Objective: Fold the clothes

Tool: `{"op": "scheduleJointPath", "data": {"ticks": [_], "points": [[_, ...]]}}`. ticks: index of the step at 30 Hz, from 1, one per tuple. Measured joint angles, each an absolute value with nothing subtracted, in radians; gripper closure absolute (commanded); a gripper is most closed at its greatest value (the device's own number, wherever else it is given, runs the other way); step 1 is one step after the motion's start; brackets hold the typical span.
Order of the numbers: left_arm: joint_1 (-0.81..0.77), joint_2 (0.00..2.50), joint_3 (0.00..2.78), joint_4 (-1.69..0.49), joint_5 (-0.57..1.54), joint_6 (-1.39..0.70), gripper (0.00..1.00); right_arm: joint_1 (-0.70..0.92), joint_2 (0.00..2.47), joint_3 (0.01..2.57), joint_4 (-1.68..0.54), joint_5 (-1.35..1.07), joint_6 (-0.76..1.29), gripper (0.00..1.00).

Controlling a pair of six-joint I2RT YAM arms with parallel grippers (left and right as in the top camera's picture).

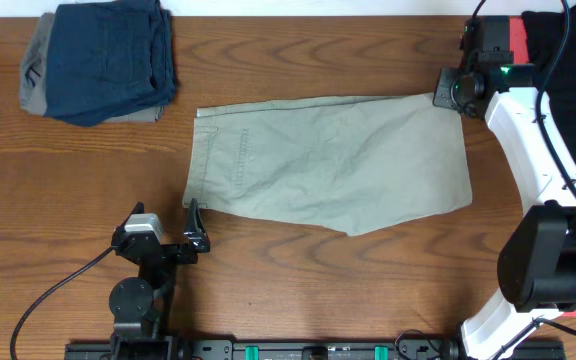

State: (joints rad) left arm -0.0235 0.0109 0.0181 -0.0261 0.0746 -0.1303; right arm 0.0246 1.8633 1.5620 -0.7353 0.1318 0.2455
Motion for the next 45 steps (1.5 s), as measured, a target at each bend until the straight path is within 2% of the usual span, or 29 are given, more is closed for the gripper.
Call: {"op": "scheduleJointPath", "data": {"ticks": [11,15,16,18,19,20,28,31,45], "points": [[-0.023,0.011,0.018,-0.026,0.075,-0.13,0.02,0.025,1.928,1.56,-0.63,0.153,0.245,0.97],[-0.023,0.011,0.018,-0.026,0.075,-0.13,0.02,0.025,1.99,1.559,-0.6,0.178,0.245,0.75],[-0.023,0.011,0.018,-0.026,0.075,-0.13,0.02,0.025,2.003,1.558,-0.593,0.184,0.248,0.62],[-0.023,0.011,0.018,-0.026,0.075,-0.13,0.02,0.025,2.02,1.554,-0.585,0.197,0.246,0.23],[-0.023,0.011,0.018,-0.026,0.075,-0.13,0.02,0.025,2.023,1.554,-0.585,0.2,0.245,0.14],[-0.023,0.011,0.018,-0.026,0.075,-0.13,0.02,0.025,2.025,1.553,-0.585,0.204,0.245,0.1],[-0.023,0.011,0.018,-0.026,0.075,-0.13,0.02,0.025,2.024,1.553,-0.656,0.187,0.244,0.06],[-0.023,0.011,0.018,-0.026,0.075,-0.13,0.02,0.025,2.023,1.552,-0.704,0.135,0.244,0.01],[-0.023,0.011,0.018,-0.026,0.074,-0.13,0.02,0.025,2.018,1.552,-0.902,0.043,0.244,0.02]]}}
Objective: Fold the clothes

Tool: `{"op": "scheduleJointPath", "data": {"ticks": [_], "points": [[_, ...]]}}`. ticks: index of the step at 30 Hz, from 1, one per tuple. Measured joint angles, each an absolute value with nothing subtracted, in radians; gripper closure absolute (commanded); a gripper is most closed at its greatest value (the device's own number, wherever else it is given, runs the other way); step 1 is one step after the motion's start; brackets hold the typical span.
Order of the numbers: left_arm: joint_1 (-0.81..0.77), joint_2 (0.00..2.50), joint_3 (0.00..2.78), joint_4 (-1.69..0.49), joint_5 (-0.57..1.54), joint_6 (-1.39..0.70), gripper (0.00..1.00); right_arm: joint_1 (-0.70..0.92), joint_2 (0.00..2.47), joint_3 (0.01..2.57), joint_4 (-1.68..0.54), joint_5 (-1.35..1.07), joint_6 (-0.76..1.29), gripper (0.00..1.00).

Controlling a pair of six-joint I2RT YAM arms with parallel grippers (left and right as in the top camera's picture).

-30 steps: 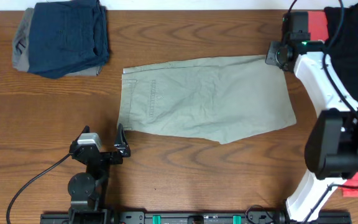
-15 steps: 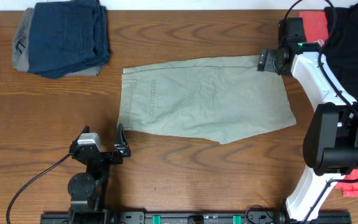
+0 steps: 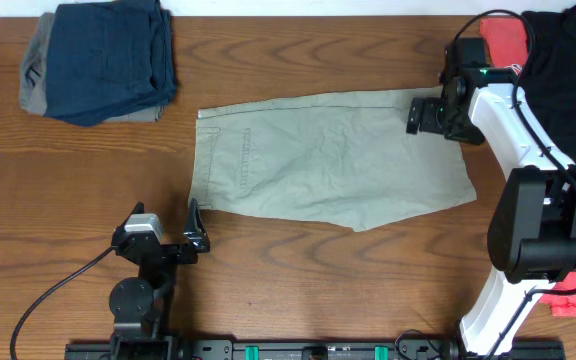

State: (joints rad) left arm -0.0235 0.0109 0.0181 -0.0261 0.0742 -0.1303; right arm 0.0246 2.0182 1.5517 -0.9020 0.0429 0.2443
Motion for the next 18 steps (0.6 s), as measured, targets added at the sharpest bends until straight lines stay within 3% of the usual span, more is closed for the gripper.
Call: {"op": "scheduleJointPath", "data": {"ticks": [3,6,11,18], "points": [[-0.023,0.011,0.018,-0.026,0.075,-0.13,0.02,0.025,2.018,1.551,-0.957,0.019,0.243,0.13],[-0.023,0.011,0.018,-0.026,0.075,-0.13,0.02,0.025,2.018,1.551,-0.991,0.001,0.245,0.14],[-0.023,0.011,0.018,-0.026,0.075,-0.13,0.02,0.025,2.017,1.541,-0.989,0.0,0.249,0.01],[-0.023,0.011,0.018,-0.026,0.075,-0.13,0.02,0.025,2.013,1.489,-0.936,0.02,0.245,0.01]]}}
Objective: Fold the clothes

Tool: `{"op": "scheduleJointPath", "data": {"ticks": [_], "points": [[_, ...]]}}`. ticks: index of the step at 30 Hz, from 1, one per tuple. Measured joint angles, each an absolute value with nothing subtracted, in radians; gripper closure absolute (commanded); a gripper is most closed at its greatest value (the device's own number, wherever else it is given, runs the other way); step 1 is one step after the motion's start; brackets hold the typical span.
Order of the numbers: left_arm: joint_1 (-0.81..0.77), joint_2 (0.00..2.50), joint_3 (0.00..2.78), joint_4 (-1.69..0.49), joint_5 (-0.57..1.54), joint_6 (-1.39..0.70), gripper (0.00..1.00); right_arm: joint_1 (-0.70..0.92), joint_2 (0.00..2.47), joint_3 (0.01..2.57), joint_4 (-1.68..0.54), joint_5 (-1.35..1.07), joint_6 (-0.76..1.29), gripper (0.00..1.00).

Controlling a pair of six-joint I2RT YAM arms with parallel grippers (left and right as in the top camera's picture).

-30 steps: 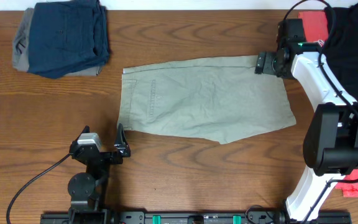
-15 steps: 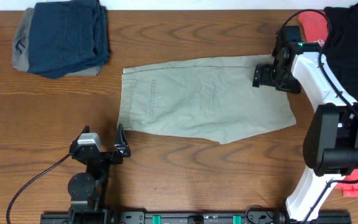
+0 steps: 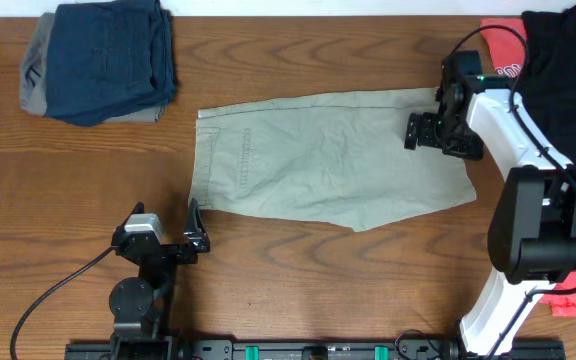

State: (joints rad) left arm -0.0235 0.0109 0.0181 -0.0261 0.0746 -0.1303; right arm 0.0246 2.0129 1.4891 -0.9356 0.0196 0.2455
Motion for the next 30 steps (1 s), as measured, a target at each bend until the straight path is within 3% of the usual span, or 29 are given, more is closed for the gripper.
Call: {"op": "scheduleJointPath", "data": {"ticks": [20,30], "points": [[-0.023,0.011,0.018,-0.026,0.075,-0.13,0.02,-0.014,2.013,1.485,-0.761,0.346,0.245,0.01],[-0.023,0.011,0.018,-0.026,0.074,-0.13,0.02,-0.144,2.013,1.485,-0.754,0.271,0.286,0.01]]}}
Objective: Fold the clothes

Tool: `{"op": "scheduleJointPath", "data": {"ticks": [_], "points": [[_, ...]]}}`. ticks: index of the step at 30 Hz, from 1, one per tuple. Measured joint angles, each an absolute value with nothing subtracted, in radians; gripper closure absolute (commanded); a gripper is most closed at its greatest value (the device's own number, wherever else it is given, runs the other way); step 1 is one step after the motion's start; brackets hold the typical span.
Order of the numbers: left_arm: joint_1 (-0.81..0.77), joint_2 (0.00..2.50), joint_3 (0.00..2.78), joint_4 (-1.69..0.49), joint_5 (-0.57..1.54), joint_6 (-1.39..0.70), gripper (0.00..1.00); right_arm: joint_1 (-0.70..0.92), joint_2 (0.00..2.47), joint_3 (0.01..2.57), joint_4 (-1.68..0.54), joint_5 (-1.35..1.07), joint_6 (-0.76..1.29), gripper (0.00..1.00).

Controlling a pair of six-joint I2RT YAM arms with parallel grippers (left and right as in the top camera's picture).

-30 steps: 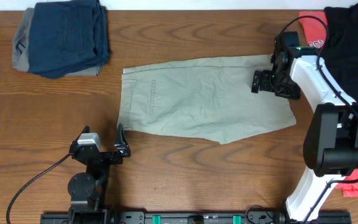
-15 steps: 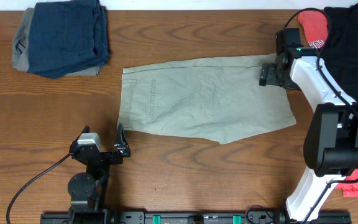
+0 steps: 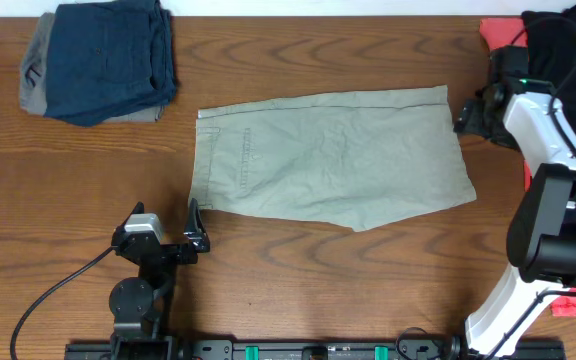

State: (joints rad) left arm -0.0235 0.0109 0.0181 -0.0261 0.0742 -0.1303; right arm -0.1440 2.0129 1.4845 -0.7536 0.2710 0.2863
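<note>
Khaki shorts [image 3: 333, 155] lie spread flat in the middle of the table, waistband to the left and leg hems to the right. My right gripper [image 3: 467, 117] hovers just off the shorts' upper right edge; its jaws look apart, with no cloth between them. Near the front left, my left gripper [image 3: 196, 226] sits low on its base, just below the shorts' lower left corner, apart from the cloth and apparently shut.
A stack of folded dark blue and grey clothes [image 3: 98, 60] rests at the back left. A black garment [image 3: 568, 60] and a red one [image 3: 498, 32] lie at the back right, behind the right arm. Another red piece shows at the right edge.
My right gripper was over the shorts' upper right part and is now off their right edge. The hem's top right corner lies flatter and farther right. The left arm has not moved.
First my right gripper was at the shorts' top right corner, which was drawn in. At the two later moments it was over the right leg area, farther down each time. Now it is off the cloth and the right hem lies straighter.
</note>
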Motion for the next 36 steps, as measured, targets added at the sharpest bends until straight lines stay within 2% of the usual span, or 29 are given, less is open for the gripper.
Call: {"op": "scheduleJointPath", "data": {"ticks": [7,13,19,26,32,36], "points": [[-0.023,0.011,0.018,-0.026,0.079,-0.168,0.02,-0.147,2.013,1.485,-0.754,0.189,0.289,0.01],[-0.023,0.011,0.018,-0.022,0.103,-0.3,0.02,-0.147,2.013,1.485,-0.754,0.171,0.292,0.01],[-0.023,0.011,0.018,0.009,0.251,-0.417,0.02,-0.147,2.013,1.485,-0.754,0.168,0.296,0.01],[-0.023,0.046,0.053,0.011,0.373,-0.44,0.02,-0.146,2.013,1.485,-0.754,0.167,0.296,0.01],[-0.023,0.301,0.325,-0.077,0.398,-0.363,0.02,-0.146,2.013,1.484,-0.753,0.164,0.297,0.01],[-0.023,0.609,0.594,-0.277,0.406,-0.256,0.02,-0.146,2.013,1.483,-0.752,0.164,0.297,0.01]]}}
